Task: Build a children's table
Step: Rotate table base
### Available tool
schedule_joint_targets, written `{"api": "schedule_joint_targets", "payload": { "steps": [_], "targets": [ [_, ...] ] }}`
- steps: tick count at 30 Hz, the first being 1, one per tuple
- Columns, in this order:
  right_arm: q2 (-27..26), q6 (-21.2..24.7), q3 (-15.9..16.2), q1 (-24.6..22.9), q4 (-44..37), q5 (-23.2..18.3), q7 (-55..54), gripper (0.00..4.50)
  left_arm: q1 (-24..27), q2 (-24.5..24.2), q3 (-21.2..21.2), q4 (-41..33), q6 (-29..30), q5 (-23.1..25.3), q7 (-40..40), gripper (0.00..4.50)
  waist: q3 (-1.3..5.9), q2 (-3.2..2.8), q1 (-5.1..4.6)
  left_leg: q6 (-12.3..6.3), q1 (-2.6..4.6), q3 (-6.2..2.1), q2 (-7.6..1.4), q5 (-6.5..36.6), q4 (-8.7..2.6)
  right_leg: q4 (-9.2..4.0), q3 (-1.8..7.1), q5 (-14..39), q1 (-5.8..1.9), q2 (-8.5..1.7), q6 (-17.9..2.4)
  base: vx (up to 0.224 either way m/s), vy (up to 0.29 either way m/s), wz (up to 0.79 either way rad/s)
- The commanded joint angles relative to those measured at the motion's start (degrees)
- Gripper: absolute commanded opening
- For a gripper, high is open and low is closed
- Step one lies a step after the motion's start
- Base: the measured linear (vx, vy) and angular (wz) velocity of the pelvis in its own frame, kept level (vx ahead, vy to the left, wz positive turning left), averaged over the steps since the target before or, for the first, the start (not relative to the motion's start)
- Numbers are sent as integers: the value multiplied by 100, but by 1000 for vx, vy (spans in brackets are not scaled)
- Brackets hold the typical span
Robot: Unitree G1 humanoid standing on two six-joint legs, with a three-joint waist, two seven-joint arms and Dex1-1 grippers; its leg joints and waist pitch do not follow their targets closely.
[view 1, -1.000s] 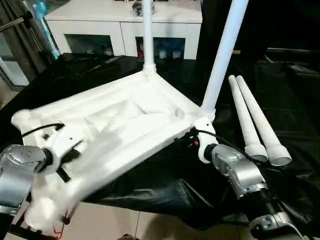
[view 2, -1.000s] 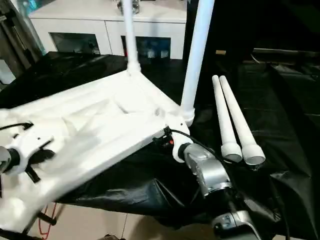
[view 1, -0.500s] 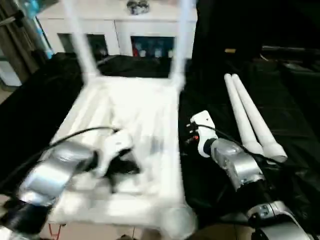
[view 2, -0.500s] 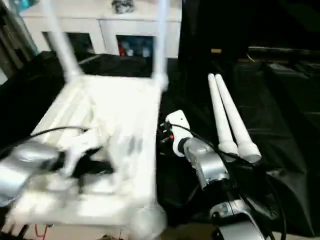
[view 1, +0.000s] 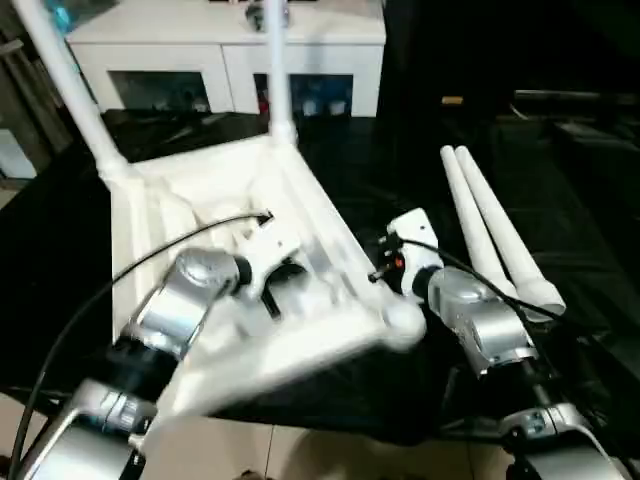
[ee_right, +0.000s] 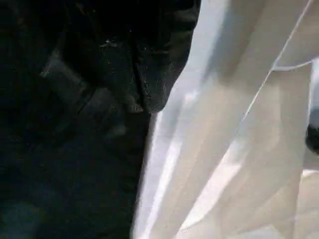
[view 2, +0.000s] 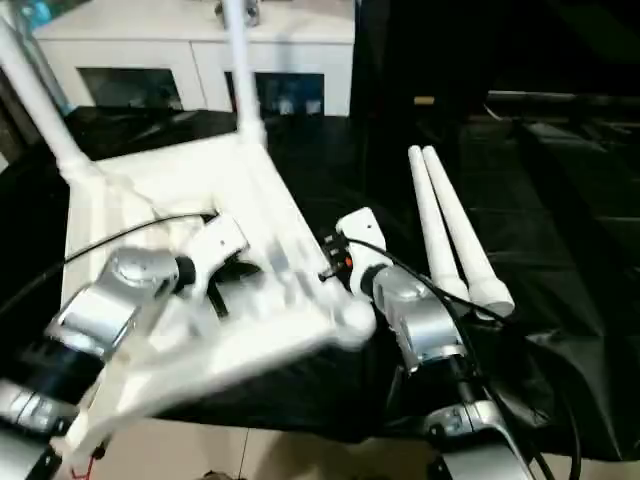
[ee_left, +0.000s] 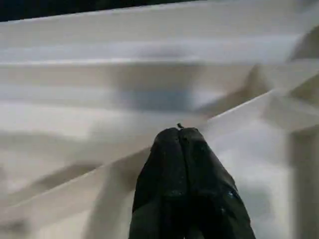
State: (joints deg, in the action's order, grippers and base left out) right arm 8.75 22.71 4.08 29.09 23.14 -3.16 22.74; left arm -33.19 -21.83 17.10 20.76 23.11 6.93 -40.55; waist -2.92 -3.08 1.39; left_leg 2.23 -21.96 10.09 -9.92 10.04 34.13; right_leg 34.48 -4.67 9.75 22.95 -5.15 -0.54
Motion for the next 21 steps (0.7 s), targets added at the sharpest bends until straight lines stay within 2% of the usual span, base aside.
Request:
{"api": "schedule_joint_targets", "payload": {
  "steps": [1, 2, 4, 5, 6, 7, 8, 9, 10, 11, 12, 13, 14, 15, 16, 17, 18, 19, 20, 21],
  "targets": [
    [132, 532, -320, -40, -670, 13, -413, 3, -132, -86, -141, 516, -412, 254, 592, 0, 408, -33, 18, 16, 111, -121, -242, 1440, -405, -436, 270, 1484, -275, -286, -989, 0, 0, 0],
    [137, 544, -322, -43, -685, 18, -419, 3, -134, -87, -142, 528, -422, 257, 601, 0, 408, -33, 18, 16, 111, -121, -242, 1440, -405, -436, 270, 1484, -275, -286, -989, 0, 0, 0],
    [355, 1030, -284, -144, -1223, 260, -466, 3, -142, -121, -199, 732, -645, 301, 780, 0, 431, -30, 48, 15, 103, -128, -247, 1224, -402, -388, 266, 989, -302, -270, -1034, 0, 0, 0],
    [490, 1375, -250, -183, -1484, 301, -354, 3, -97, -125, -256, 666, -673, 219, 699, 0, 429, -117, 45, 23, 112, -135, -242, 1223, -399, -367, 265, 907, -300, -265, -1072, 0, 0, 0],
    [586, 1600, -230, -193, -1615, 270, -232, 3, -50, -115, -313, 561, -641, 141, 633, 0, 432, -80, 37, 4, 103, -125, -248, 1225, -400, -385, 265, 826, -306, -270, -1085, 0, 0, 0],
    [735, 2015, -303, -251, -1962, 155, -101, 3, 91, -104, -424, 241, -582, -66, 397, 0, 436, -57, 37, -19, 100, -124, -242, 1204, -393, -364, 263, 707, -326, -275, -1160, 0, 0, 0],
    [781, 2143, -375, -277, -2101, 86, -88, 19, 152, -96, -460, 87, -559, -159, 274, 0, 451, -203, 78, -37, 103, -141, -255, 1116, -378, -326, 265, 550, -334, -314, -1242, 0, 0, 0],
    [781, 2143, -375, -277, -2101, 86, -88, 29, 152, -96, -460, 87, -559, -159, 274, 0, 441, -96, 44, -86, 84, -119, -252, 1131, -378, -355, 259, 473, -331, -295, -1293, 0, 0, 0],
    [804, 2390, -564, -259, -2248, 71, -234, 29, 281, -29, -598, -303, -415, -388, 144, 0, 446, -58, 37, -114, 82, -108, -235, 1100, -369, -354, 262, 467, -335, -287, -1316, 0, 0, 0],
    [809, 2500, -659, -244, -2306, 74, -323, 29, 337, 6, -664, -482, -347, -498, 91, 0, 445, -71, 57, -126, 77, -113, -246, 1048, -367, -330, 265, 469, -350, -316, -1359, 0, 0, 0],
    [810, 2544, -695, -238, -2328, 75, -357, 48, 359, 20, -689, -552, -320, -541, 70, 0, 430, -82, 65, -154, 85, -99, -254, 1054, -367, -360, 269, 700, -324, -329, -1371, 0, 0, 0],
    [841, 2767, -834, -195, -2419, 86, -480, 63, 458, 164, -909, -951, -42, -909, -18, 33, 405, -69, 57, -128, 93, -85, -246, 1179, -375, -397, 264, 1036, -301, -308, -1317, 0, 0, 0],
    [867, 2954, -977, -139, -2472, 91, -602, 63, 567, 268, -1058, -1347, 173, -1209, -97, 33, 401, -51, 63, -77, 110, -88, -264, 1199, -375, -384, 269, 1229, -314, -335, -1324, 0, 0, 0],
    [885, 3062, -1066, -95, -2491, 90, -672, 68, 639, 326, -1132, -1603, 322, -1393, -152, 41, 389, -61, 68, -74, 110, -87, -270, 1214, -384, -415, 271, 1343, -295, -333, -1303, 0, 0, 0],
    [936, 3280, -1176, -9, -2517, 61, -827, 72, 738, 365, -1142, -1896, 465, -1629, -128, 41, 383, -66, 60, -27, 125, -86, -260, 1322, -384, -423, 265, 1527, -273, -304, -1237, 0, 0, 0],
    [955, 3345, -1213, 31, -2492, 48, -871, 91, 773, 368, -1119, -1990, 521, -1729, -157, 58, 379, -16, 45, -19, 118, -84, -248, 1346, -387, -436, 263, 1595, -267, -280, -1159, 0, 0, 0],
    [967, 3369, -1234, 59, -2455, 42, -884, 101, 794, 369, -1098, -2050, 549, -1784, -194, 71, 379, -35, 53, -13, 120, -91, -241, 1349, -386, -427, 260, 1636, -267, -282, -1130, 0, 0, 0],
    [1004, 3484, -1282, 122, -2391, 84, -891, 105, 830, 374, -1004, -2147, 562, -1883, -250, 80, 369, -35, 42, -18, 110, -80, -216, 1397, -383, -464, 262, 1805, -256, -272, -991, 0, 0, 0],
    [1010, 3495, -1288, 131, -2377, 91, -894, 110, 835, 375, -991, -2162, 566, -1891, -256, 82, 370, -37, 40, -5, 107, -84, -215, 1387, -381, -463, 264, 1841, -261, -279, -955, 0, 0, 0],
    [1052, 3621, -1306, 169, -2351, 126, -876, 121, 885, 383, -911, -2278, 563, -1902, -319, 87, 372, -17, 34, -11, 99, -85, -213, 1366, -384, -471, 264, 1863, -267, -279, -920, 0, 0, 0]
  ]
}}
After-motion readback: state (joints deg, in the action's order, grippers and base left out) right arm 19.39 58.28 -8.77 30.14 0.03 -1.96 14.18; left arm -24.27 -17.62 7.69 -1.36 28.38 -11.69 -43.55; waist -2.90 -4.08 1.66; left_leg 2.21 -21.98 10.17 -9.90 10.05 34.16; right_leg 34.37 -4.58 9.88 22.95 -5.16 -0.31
